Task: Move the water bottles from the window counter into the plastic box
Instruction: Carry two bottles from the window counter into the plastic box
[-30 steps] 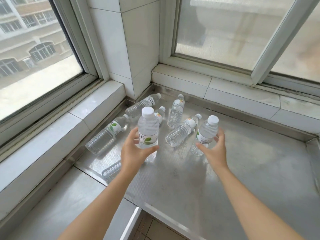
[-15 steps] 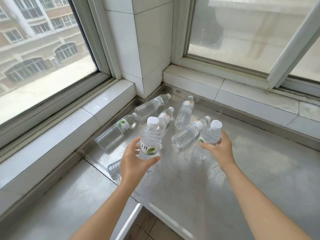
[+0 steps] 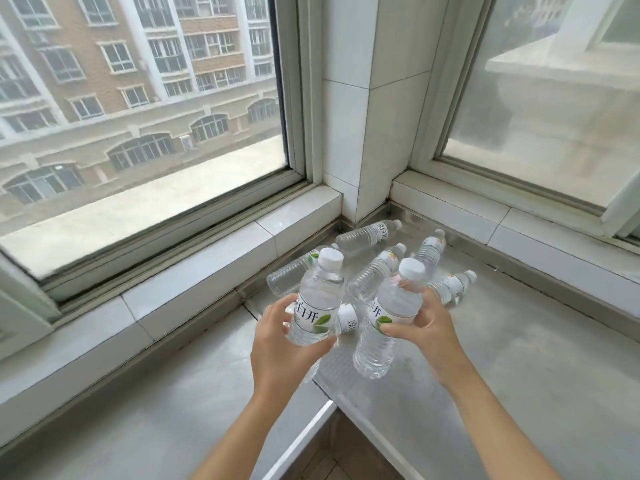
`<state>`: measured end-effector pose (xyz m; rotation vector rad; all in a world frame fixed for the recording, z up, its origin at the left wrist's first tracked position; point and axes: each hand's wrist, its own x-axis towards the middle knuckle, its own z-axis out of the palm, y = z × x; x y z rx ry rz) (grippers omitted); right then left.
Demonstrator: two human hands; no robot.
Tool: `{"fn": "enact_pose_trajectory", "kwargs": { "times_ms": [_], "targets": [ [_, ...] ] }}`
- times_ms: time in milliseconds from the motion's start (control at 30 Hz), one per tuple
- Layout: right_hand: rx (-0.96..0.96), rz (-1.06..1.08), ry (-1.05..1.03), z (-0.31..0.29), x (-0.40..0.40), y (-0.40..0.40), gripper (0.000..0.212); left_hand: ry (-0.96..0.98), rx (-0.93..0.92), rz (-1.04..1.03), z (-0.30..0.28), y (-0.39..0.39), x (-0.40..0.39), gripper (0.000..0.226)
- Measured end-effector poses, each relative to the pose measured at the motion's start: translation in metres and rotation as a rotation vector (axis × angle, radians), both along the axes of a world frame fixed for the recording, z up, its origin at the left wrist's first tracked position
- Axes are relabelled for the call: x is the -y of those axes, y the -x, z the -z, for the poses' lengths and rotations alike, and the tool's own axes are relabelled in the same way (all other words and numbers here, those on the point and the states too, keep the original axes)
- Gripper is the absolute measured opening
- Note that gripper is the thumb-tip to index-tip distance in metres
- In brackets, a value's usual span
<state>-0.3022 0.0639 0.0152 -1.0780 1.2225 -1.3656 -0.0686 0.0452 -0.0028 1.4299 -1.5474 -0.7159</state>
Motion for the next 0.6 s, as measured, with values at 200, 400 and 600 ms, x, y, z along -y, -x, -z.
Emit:
{"fn": "enact_pose_trajectory", "kwargs": {
  "times_ms": [200,400,600],
  "targets": [
    [0.041,-0.186,0.048,-0.037,-0.009,-0.076,0.066,0.105,0.025,-0.136,-0.020,-0.068,-0.032,0.077],
    [0.103,-0.403,0.070,-0.048,-0.010,-0.142,0.069,0.136,0.078,-0.349,-0.041,-0.125,-0.079,0.082],
    [0.158,-0.659,0.057,-0.055,-0.020,-0.200,0.076,0.196,0.174,-0.640,-0.047,-0.162,-0.145,0.082]
  ]
}}
